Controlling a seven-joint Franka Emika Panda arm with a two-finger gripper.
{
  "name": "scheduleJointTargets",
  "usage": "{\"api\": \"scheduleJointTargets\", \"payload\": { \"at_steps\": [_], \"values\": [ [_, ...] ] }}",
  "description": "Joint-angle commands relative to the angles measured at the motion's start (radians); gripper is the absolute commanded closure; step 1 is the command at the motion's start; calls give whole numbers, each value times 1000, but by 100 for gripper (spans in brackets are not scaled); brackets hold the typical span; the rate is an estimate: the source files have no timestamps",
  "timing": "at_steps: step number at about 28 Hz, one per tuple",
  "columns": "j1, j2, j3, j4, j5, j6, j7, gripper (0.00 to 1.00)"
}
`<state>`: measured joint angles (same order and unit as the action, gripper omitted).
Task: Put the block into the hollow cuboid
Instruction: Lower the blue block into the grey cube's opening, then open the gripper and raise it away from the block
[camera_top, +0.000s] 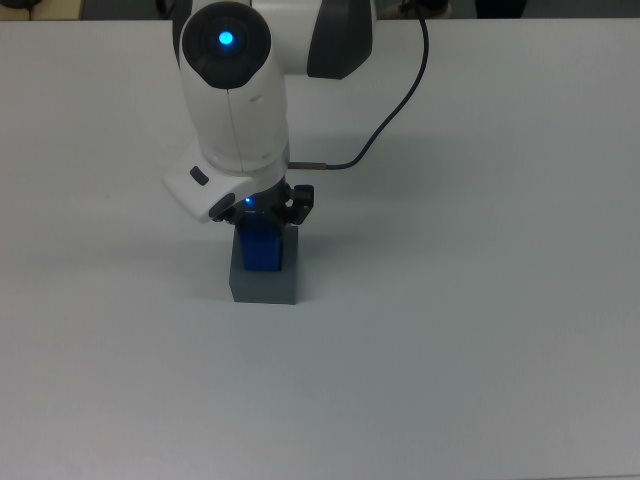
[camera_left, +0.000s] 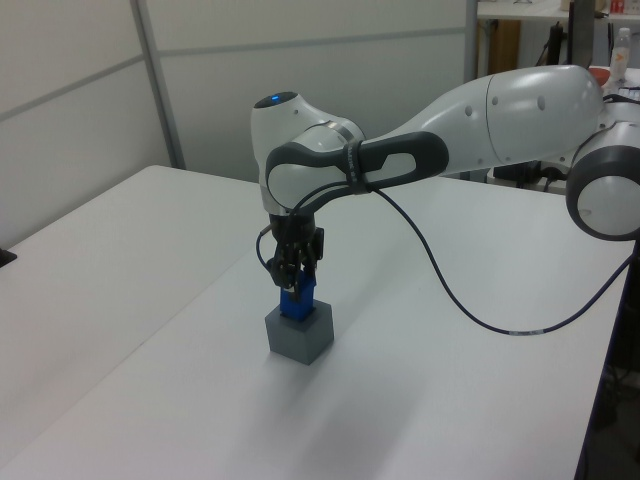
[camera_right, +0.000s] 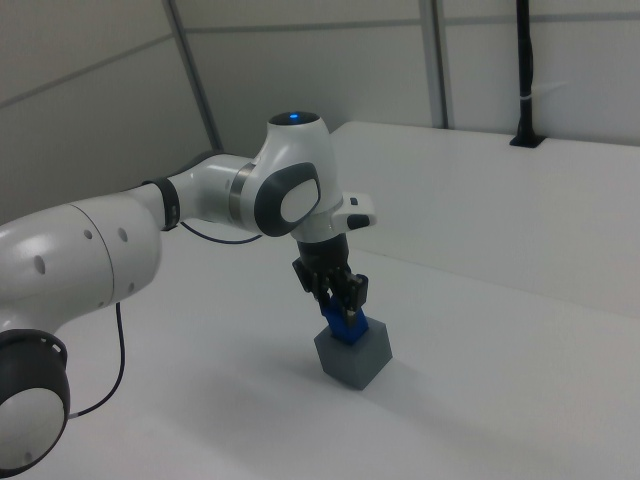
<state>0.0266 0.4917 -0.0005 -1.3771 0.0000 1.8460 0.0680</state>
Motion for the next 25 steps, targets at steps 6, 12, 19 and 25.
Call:
{"api": "scheduleJointTargets", "payload": {
  "at_steps": [6,12,19,25],
  "values": [
    [1,-21,-1,-16,-8,-63,-11,79],
    [6,-21,-1,-14,-20,-64,4,0],
    [3,-129,-3,-56,-26,-88,9,0],
    [-8,-295,-10,-115,-29,-174,10,0]
  ]
}}
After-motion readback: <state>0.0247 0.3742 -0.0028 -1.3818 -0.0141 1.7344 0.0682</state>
